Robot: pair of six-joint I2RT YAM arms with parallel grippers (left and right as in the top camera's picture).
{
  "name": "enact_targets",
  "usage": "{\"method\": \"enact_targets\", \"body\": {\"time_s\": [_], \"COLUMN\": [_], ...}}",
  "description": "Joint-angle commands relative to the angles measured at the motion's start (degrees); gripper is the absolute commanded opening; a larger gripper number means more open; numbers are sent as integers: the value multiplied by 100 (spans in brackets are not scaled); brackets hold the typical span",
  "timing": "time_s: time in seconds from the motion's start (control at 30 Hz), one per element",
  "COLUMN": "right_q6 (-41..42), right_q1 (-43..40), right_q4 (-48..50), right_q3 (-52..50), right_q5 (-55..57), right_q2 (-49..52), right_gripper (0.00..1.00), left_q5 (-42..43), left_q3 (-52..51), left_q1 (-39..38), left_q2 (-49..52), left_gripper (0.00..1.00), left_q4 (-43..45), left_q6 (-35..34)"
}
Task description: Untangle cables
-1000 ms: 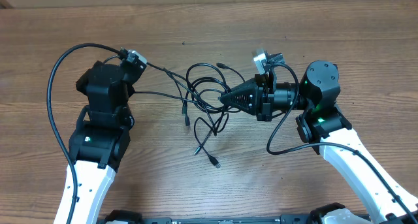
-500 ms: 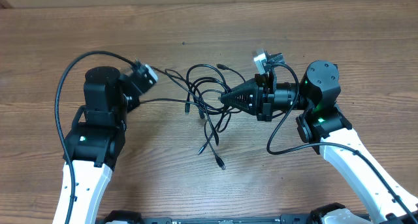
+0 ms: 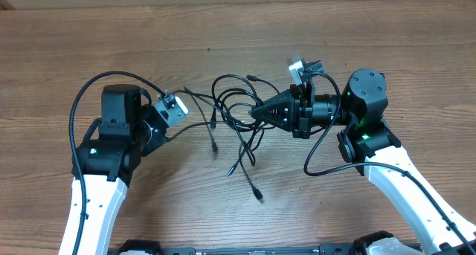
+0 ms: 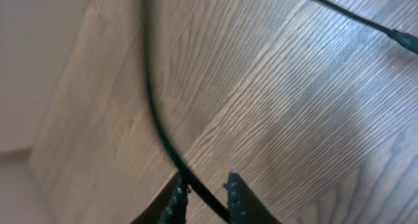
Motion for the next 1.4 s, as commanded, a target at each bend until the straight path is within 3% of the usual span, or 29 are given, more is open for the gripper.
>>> {"method": "enact_targets", "body": {"time_s": [0.0,0.03,0.1,0.17,0.33,0.47,0.57,0.8,0.93,1.17,1.37], "right_q6": [-20,-20,-20,-20,-20,-20,-20,-20,-20,-20,-20], "right_q1": [0,0,0,0,0,0,0,0,0,0,0], "right_q4": [52,52,52,52,35,33,33,33,33,35,35], "right_q3": [142,142,142,142,142,142,142,142,142,142,142], "right_q5": [-9,-9,-9,-9,-9,-9,-7,-4,59,59,59], "right_q2": [-57,-57,-57,-57,-57,-57,-57,-57,-57,-57,-57], "right_gripper": [4,4,4,4,4,4,4,4,4,4,4], "left_q5": [146,149,144,127,133,197,824,2612,2750,3388,4273], "left_q3": [94,94,96,96,116,225,345,409,409,409,409], "left_q1": [33,33,33,33,33,33,33,33,33,31,24], "left_q2": [79,83,81,81,-13,-225,-409,-1029,-1130,-1010,-920], "left_gripper": [37,50,57,71,80,99,100,100,100,100,100], "left_q4": [0,-2,0,17,243,415,398,407,236,-592,-614], "left_q6": [-855,-977,-1259,-1502,-2422,-3633,-4103,-4323,-5176,-5228,-5648]}}
